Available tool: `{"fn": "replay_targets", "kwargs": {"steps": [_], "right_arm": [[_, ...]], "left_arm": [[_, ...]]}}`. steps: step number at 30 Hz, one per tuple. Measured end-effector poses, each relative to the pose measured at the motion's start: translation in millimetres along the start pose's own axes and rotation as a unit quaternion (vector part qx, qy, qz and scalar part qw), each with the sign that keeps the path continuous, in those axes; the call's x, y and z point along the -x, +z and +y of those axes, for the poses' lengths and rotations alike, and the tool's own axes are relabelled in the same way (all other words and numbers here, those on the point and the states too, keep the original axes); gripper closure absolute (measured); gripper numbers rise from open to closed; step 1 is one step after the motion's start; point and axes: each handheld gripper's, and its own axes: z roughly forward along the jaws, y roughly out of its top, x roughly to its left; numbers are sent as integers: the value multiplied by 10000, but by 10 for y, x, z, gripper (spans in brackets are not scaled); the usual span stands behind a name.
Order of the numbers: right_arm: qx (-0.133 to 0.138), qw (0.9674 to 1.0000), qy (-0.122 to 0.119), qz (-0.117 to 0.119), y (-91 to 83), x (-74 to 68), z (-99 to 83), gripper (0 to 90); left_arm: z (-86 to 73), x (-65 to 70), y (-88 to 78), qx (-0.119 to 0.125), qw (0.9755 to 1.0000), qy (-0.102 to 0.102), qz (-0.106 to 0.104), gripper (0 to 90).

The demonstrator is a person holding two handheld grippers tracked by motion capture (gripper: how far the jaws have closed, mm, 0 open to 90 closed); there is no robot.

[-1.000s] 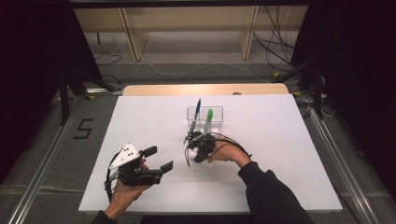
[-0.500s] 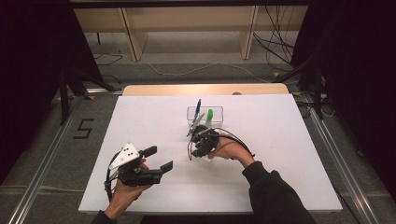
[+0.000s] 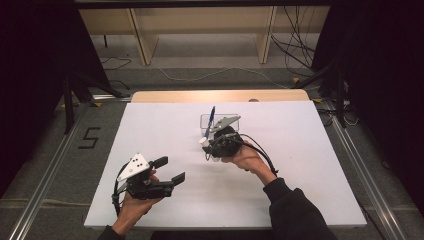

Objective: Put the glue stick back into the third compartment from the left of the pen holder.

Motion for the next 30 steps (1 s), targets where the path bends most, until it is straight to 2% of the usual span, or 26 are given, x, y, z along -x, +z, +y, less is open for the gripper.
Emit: {"fn": "replay_targets", "kwargs": {"steps": [6, 13, 21, 30], "right_arm": [[356, 9990, 233, -128, -56, 19, -16, 682], [693, 9968, 352, -195, -121, -9, -78, 681], [823, 9954, 435, -237, -202, -13, -160, 681], [975, 9936, 467, -326, -314, 18, -163, 681]], "left_arm": [[-2, 0, 2, -9, 10000, 0, 2, 150], [-10, -8, 5, -24, 10000, 2, 20, 150], [-12, -17, 3, -15, 10000, -15, 24, 150], [-11, -10, -2, -10, 10000, 7, 32, 151]]}}
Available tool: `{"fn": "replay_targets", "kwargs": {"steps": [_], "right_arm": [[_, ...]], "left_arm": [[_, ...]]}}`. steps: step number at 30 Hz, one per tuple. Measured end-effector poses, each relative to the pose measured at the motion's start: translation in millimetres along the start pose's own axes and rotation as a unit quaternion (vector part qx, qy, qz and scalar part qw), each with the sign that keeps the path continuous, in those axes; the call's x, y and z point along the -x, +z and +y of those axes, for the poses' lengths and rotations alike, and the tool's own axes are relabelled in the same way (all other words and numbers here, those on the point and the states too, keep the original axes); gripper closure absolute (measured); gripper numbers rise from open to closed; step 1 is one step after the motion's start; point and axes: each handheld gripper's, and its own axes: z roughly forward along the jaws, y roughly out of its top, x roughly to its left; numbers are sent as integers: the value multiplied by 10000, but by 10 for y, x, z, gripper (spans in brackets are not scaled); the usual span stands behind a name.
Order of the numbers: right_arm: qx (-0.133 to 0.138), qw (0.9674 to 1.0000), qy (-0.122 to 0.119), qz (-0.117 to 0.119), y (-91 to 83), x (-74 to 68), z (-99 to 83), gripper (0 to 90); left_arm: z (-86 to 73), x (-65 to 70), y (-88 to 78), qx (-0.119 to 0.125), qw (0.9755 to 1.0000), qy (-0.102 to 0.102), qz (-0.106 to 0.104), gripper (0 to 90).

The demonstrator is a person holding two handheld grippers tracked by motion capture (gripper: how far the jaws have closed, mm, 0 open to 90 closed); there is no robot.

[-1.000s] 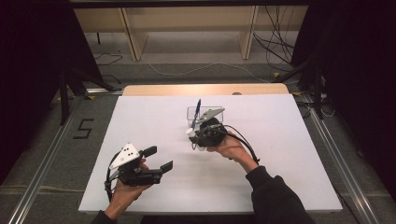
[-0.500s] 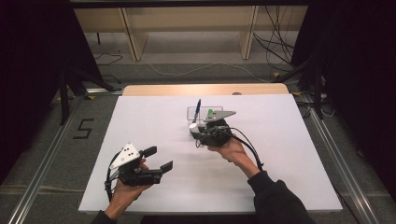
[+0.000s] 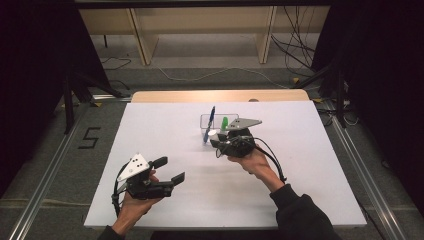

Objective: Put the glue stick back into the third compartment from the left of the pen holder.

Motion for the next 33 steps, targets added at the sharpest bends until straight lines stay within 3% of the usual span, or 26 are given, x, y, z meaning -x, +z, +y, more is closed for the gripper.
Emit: {"fn": "replay_targets", "kwargs": {"steps": [19, 33], "right_arm": [[304, 9993, 153, -177, -177, 141, 70, 682], [554, 9969, 294, -479, -338, 306, 160, 682]], "left_arm": [[0, -5, -5, 11, 10000, 5, 12, 150], [-2, -8, -4, 17, 10000, -4, 45, 151]]}}
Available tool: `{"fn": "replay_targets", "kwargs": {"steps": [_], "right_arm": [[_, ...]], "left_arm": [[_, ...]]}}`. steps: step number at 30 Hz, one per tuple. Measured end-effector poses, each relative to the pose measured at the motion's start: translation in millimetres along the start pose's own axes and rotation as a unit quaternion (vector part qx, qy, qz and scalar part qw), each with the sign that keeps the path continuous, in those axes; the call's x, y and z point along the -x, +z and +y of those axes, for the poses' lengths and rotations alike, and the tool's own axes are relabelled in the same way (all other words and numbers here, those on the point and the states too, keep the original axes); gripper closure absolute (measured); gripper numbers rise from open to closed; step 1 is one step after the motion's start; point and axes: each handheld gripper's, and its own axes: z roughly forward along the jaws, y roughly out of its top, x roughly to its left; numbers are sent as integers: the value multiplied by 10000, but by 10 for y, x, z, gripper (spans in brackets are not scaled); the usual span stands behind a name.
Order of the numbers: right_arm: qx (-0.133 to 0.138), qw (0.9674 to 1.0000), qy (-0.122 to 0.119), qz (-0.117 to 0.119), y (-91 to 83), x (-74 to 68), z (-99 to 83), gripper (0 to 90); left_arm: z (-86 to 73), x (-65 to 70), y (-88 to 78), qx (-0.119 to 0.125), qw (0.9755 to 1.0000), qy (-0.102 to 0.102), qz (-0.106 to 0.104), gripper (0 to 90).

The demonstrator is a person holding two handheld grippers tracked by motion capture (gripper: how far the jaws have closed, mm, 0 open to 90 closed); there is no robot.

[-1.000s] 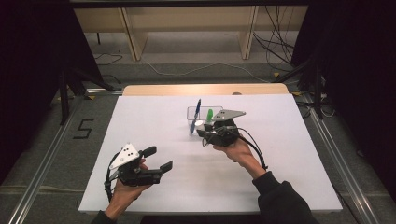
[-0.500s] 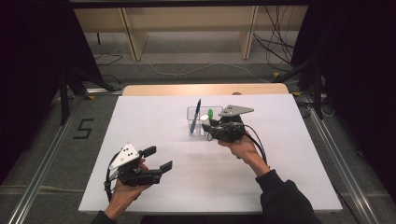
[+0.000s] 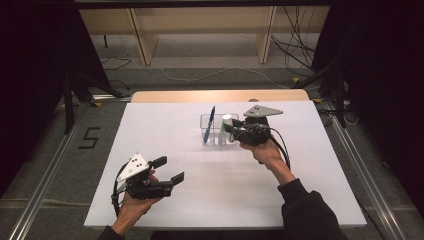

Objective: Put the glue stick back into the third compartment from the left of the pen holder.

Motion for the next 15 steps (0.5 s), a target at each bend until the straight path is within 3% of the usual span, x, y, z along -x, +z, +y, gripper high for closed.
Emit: {"fn": "replay_targets", "kwargs": {"steps": [15], "right_arm": [[44, 9984, 287, -490, 117, 255, 142, 681]], "left_arm": [[6, -12, -12, 60, 10000, -38, 43, 150]]}}
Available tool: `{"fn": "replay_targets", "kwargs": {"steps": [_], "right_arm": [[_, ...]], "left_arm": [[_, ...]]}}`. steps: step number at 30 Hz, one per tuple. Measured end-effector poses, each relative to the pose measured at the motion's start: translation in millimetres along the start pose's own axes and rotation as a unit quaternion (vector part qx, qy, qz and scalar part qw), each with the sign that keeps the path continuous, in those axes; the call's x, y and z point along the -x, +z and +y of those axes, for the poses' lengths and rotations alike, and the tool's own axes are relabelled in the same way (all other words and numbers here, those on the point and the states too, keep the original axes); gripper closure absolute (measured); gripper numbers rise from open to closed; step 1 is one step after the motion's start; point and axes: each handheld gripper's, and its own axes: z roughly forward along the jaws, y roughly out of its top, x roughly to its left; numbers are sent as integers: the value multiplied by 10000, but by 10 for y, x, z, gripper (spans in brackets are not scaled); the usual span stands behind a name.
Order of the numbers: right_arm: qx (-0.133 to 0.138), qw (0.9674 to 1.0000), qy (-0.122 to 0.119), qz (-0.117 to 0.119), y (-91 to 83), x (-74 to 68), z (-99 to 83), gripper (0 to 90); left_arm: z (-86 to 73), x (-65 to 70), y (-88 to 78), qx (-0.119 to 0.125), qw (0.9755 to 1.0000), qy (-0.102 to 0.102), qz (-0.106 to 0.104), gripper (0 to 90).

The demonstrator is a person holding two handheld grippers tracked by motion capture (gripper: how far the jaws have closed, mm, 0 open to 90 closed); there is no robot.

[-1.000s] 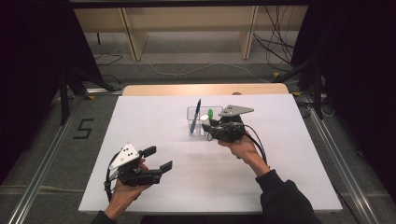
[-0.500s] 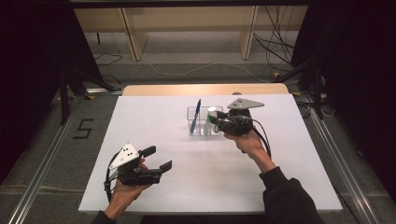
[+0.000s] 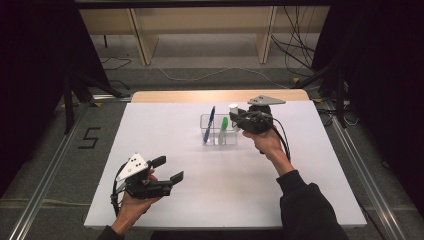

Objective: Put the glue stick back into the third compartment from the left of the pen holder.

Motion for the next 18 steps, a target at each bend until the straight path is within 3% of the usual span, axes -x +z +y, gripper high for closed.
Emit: {"fn": "replay_targets", "kwargs": {"steps": [18], "right_arm": [[-280, 9982, 359, -396, 324, 127, 33, 681]], "left_arm": [[3, -25, -15, 18, 10000, 14, 47, 150]]}}
